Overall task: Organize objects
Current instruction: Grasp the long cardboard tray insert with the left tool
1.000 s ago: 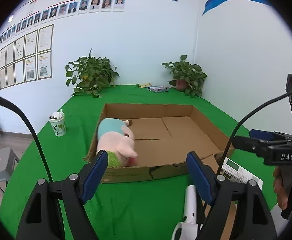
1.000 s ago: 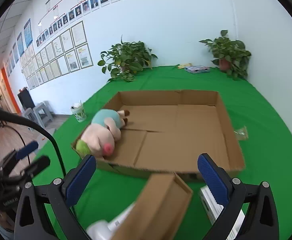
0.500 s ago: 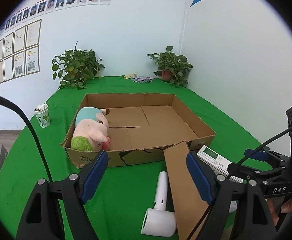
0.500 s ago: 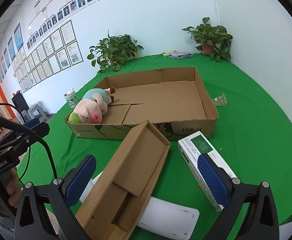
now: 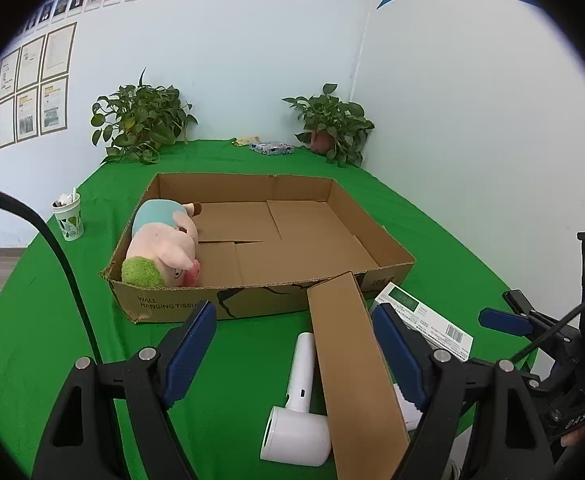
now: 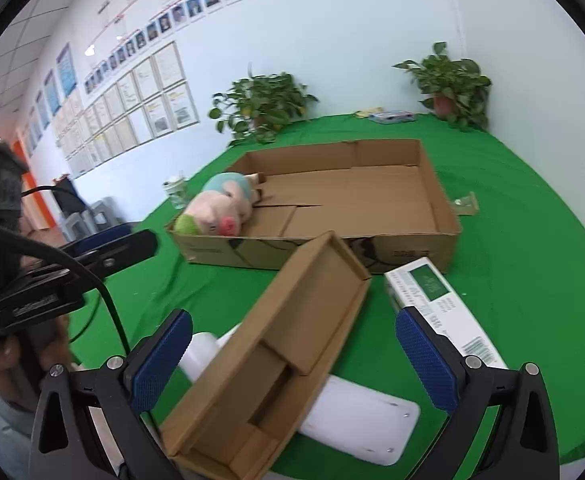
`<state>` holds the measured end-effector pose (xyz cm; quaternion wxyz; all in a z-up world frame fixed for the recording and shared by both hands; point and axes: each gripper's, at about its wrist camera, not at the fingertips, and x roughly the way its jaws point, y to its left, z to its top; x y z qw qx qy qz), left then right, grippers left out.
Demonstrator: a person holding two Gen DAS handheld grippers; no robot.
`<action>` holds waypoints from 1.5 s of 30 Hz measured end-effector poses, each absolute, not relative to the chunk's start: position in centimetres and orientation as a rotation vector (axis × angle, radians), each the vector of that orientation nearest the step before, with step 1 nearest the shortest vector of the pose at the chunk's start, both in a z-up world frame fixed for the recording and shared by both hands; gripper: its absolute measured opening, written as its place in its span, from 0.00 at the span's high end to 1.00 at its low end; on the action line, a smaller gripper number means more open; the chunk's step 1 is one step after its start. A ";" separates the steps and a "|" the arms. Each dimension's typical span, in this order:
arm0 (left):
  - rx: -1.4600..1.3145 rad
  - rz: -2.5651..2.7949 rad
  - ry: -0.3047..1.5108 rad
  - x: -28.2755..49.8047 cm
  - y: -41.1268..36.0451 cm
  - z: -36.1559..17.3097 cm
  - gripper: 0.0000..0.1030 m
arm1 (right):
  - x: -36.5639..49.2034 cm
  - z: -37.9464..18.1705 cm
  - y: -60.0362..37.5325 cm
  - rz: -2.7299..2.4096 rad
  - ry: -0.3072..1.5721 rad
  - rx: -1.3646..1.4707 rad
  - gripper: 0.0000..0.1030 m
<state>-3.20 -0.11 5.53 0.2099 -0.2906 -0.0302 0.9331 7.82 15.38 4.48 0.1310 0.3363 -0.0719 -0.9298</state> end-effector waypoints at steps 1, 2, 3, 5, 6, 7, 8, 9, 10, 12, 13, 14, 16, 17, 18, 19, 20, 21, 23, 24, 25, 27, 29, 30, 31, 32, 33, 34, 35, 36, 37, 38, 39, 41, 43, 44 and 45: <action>-0.811 2.589 -0.086 -3.2 -0.2 5.5 0.22 | 7.9 4.5 15.2 -2.685 -0.208 0.975 0.01; -0.812 2.583 -0.090 -3.2 -0.3 5.4 0.22 | 8.0 4.4 15.1 -2.670 -0.211 0.978 0.01; -0.813 2.578 -0.096 -3.2 -0.5 5.3 0.22 | 8.0 4.2 15.1 -2.656 -0.217 0.983 0.01; -0.826 2.562 -0.108 -3.2 -0.6 5.0 0.22 | 8.0 3.7 15.0 -2.611 -0.246 0.999 0.01; -0.838 2.549 -0.113 -3.2 -0.7 4.8 0.22 | 8.1 3.3 15.0 -2.578 -0.269 1.010 0.01; -0.854 2.531 -0.118 -3.4 -0.7 4.5 0.22 | 8.2 2.8 15.0 -2.549 -0.286 1.023 0.01; -0.872 2.514 -0.124 -3.6 -0.8 4.2 0.22 | 8.2 2.3 15.0 -2.521 -0.299 1.040 0.01; -0.892 2.494 -0.134 -3.8 -0.8 3.8 0.22 | 8.3 1.6 14.8 -2.492 -0.308 1.058 0.01; -0.912 2.471 -0.146 -4.1 -0.7 3.3 0.22 | 8.3 1.1 14.6 -2.471 -0.316 1.074 0.01; -0.947 2.425 -0.171 -4.6 -0.5 2.5 0.22 | 8.4 -0.1 13.7 -2.421 -0.334 1.112 0.03; -0.960 2.402 -0.178 -4.8 -0.5 2.2 0.22 | 8.3 -0.6 13.2 -2.398 -0.332 1.131 0.07; -0.973 2.380 -0.185 -5.0 -0.4 1.9 0.22 | 8.4 -1.0 12.4 -2.384 -0.316 1.147 0.11; -0.995 2.343 -0.196 -5.4 -0.3 1.3 0.22 | 8.5 -1.4 11.1 -2.374 -0.269 1.156 0.17; -1.003 2.327 -0.202 -5.6 -0.3 1.2 0.22 | 8.4 -1.6 10.2 -2.376 -0.226 1.161 0.25; -1.011 2.314 -0.209 -5.7 -0.4 0.9 0.22 | 8.3 -1.8 9.5 -2.382 -0.178 1.171 0.31; -1.019 2.304 -0.217 -5.8 -0.5 0.8 0.22 | 8.3 -2.1 8.6 -2.392 -0.114 1.184 0.46; -1.028 2.294 -0.226 -5.9 -0.6 0.7 0.22 | 8.3 -2.5 7.5 -2.399 -0.030 1.202 0.63; -1.039 2.283 -0.234 -6.0 -0.7 0.5 0.22 | 8.5 -2.6 6.9 -2.391 0.004 1.185 0.64; -1.063 2.267 -0.243 -6.2 -1.0 0.2 0.22 | 8.9 -2.4 5.6 -2.413 0.097 1.145 0.65; -1.074 2.259 -0.245 -6.2 -1.2 0.1 0.22 | 9.0 -2.4 4.9 -2.407 0.135 1.127 0.65; -1.081 2.250 -0.247 -6.2 -1.2 0.1 0.22 | 9.2 -2.4 4.4 -2.395 0.164 1.110 0.65; -1.100 2.220 -0.256 -6.3 -1.4 -0.1 0.22 | 9.6 -2.4 3.0 -2.376 0.238 1.073 0.65; -1.116 2.199 -0.255 -6.3 -1.5 -0.4 0.22 | 9.8 -2.6 1.9 -2.353 0.294 1.054 0.65; -1.128 2.188 -0.253 -6.3 -1.4 -0.6 0.22 | 9.9 -2.7 1.4 -2.344 0.312 1.048 0.65; -1.139 2.180 -0.250 -6.3 -1.3 -0.8 0.22 | 10.0 -2.7 1.1 -2.337 0.327 1.040 0.66; -1.151 2.174 -0.248 -6.3 -1.1 -1.0 0.22 | 10.2 -2.8 0.9 -2.336 0.337 1.034 0.65; -1.163 2.164 -0.245 -6.2 -0.8 -1.2 0.22 | 10.3 -2.7 1.0 -2.340 0.340 1.023 0.64; -1.176 2.151 -0.234 -6.1 -0.4 -1.5 0.26 | 10.5 -2.5 1.2 -2.345 0.336 1.015 0.60; -1.190 2.144 -0.214 -5.9 0.1 -1.6 0.29 | 10.7 -2.3 1.5 -2.353 0.322 1.004 0.47; -1.204 2.141 -0.184 -5.7 0.7 -1.9 0.36 | 10.8 -2.1 2.2 -2.365 0.294 0.983 0.38; -1.223 2.143 -0.152 -5.6 1.2 -2.2 0.44 | 11.1 -1.7 3.1 -2.376 0.249 0.955 0.24; -1.247 2.144 -0.124 -5.5 1.7 -2.6 0.47 | 11.5 -1.4 4.1 -2.379 0.195 0.930 0.19; -1.281 2.138 -0.094 -5.3 2.4 -3.2 0.55 | 11.6 -1.1 5.1 -2.377 0.146 0.917 0.19; -1.339 2.151 -0.045 -5.2 3.1 -4.3 0.63 | 11.8 -0.9 7.1 -2.380 0.056 0.914 0.19; -1.336 2.180 -0.014 -4.8 3.3 -4.9 0.70 | 11.6 -1.4 9.0 -2.396 -0.019 0.946 0.18; -1.344 2.175 -0.026 -4.8 3.2 -5.1 0.72 | 11.4 -1.8 9.8 -2.408 -0.050 0.978 0.18; -1.354 2.172 -0.052 -4.8 3.0 -5.3 0.76 | 11.0 -2.3 10.7 -2.423 -0.088 1.019 0.18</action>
